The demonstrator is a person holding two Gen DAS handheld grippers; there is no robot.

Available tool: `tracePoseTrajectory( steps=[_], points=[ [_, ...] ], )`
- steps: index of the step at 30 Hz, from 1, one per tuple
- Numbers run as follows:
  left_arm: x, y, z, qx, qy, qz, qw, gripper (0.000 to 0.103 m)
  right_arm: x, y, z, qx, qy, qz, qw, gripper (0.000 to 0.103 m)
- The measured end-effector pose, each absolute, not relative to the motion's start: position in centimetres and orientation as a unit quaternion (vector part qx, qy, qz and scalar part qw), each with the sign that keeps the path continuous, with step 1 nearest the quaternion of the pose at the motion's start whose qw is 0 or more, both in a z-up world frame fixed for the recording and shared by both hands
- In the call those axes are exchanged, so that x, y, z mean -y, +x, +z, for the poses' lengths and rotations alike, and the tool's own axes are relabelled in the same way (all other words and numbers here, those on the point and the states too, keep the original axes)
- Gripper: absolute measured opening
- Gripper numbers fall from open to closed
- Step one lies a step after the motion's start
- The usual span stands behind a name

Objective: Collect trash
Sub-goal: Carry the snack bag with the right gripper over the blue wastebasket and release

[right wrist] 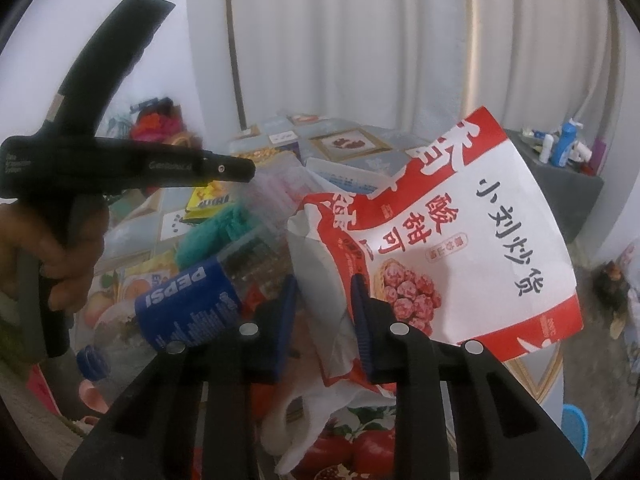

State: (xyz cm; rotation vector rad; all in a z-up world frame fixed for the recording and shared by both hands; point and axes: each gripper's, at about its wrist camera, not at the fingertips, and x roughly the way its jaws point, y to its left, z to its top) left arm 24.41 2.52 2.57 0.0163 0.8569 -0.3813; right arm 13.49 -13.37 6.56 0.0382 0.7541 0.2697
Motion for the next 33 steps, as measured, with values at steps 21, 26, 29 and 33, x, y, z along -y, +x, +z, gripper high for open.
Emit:
tracePoseTrajectory(
  steps=[21, 26, 29, 33],
  points=[
    [-3.1, 23.0, 4.1, -0.380, 0.013, -0.189, 0.905, 0.001, 13.9, 13.0, 7.5, -0.345, 0.022, 0.119, 0.931, 0.019],
    [-3.0, 21.8, 5.8, -0.350, 0.017, -0.201, 0.915, 0.000, 14.9, 12.4, 8.6, -0.330, 0.031, 0.105, 0.938, 0.017],
    [-3.0, 20.8, 7.0, -0.332, 0.020, -0.208, 0.920, 0.000, 15.9, 11.7, 9.4, -0.317, 0.041, 0.096, 0.943, 0.016],
    [-2.5, 19.0, 9.0, -0.304, 0.030, -0.217, 0.927, 0.000, 17.3, 10.5, 10.5, -0.297, 0.050, 0.078, 0.950, 0.016]
  ],
)
